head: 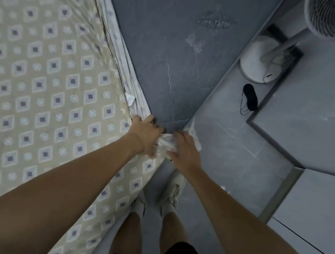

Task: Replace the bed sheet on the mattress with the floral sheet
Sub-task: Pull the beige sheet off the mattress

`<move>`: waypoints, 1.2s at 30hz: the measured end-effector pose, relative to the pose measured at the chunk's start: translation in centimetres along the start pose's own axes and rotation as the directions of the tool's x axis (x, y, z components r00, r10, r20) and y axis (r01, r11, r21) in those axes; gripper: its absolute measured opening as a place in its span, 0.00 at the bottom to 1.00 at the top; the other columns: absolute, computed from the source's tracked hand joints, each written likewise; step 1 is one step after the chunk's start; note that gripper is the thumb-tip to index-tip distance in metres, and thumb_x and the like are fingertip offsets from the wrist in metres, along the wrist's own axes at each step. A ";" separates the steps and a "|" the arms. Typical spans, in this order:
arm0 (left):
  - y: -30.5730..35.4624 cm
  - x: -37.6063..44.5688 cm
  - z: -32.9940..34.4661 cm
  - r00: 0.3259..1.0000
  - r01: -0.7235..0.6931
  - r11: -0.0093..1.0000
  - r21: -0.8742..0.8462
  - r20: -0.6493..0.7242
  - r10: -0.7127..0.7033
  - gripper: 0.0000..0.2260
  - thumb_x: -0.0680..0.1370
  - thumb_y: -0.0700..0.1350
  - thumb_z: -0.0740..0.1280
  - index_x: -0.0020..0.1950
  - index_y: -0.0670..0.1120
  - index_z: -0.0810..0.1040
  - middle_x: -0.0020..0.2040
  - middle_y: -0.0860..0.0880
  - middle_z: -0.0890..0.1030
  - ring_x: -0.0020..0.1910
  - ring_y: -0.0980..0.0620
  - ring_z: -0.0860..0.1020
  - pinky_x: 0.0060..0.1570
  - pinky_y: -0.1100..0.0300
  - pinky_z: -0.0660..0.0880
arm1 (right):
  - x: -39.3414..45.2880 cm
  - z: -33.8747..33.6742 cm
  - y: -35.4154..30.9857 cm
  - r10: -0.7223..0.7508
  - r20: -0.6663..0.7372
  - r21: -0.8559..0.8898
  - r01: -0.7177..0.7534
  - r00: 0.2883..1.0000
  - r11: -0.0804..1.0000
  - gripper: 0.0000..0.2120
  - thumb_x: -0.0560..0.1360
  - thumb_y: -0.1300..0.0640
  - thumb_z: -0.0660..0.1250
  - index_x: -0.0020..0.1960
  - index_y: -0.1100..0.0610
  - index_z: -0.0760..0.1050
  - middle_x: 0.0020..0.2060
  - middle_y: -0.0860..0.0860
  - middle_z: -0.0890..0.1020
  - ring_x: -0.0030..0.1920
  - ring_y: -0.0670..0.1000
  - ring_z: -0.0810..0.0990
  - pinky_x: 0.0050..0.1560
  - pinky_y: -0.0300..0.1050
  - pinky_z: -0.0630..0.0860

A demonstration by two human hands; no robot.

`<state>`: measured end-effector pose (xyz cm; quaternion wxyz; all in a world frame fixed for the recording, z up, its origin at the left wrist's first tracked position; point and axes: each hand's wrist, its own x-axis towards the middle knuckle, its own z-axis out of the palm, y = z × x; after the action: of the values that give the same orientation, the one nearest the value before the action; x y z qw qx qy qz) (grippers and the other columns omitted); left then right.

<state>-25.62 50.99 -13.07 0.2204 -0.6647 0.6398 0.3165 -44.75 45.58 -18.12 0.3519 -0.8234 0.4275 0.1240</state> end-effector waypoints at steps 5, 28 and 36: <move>0.7 0.7 3.6 0.995 0.012 0.999 0.038 -0.104 -0.008 0.44 0.64 0.72 0.74 0.71 0.50 0.67 0.67 0.50 0.73 0.68 0.44 0.63 0.64 0.37 0.67 | 0.8 2.5 1.1 -0.099 -0.139 -0.081 0.088 0.985 0.993 0.15 0.72 0.49 0.62 0.47 0.61 0.74 0.46 0.59 0.77 0.48 0.61 0.74 0.43 0.54 0.72; 0.8 -10.1 14.3 0.987 0.014 0.999 0.030 -0.162 -0.009 0.66 0.58 0.72 0.78 0.84 0.55 0.43 0.77 0.51 0.62 0.68 0.43 0.63 0.63 0.39 0.65 | -10.3 14.0 -4.1 0.102 -0.149 0.069 -0.092 0.984 0.993 0.25 0.71 0.40 0.76 0.53 0.60 0.76 0.45 0.58 0.82 0.47 0.62 0.81 0.48 0.54 0.74; 2.4 -14.5 14.4 0.999 -0.002 0.989 0.147 -0.035 0.007 0.49 0.56 0.81 0.70 0.71 0.56 0.73 0.69 0.53 0.68 0.68 0.43 0.62 0.68 0.37 0.61 | -12.7 13.6 -7.6 0.000 0.186 -0.014 0.002 0.982 1.000 0.19 0.79 0.41 0.67 0.58 0.55 0.83 0.54 0.60 0.83 0.61 0.61 0.78 0.60 0.53 0.71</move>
<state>-29.75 71.15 -12.74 0.2566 -0.6508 0.6666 0.2574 -45.09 65.72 -17.91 0.3845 -0.8109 0.3914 0.2034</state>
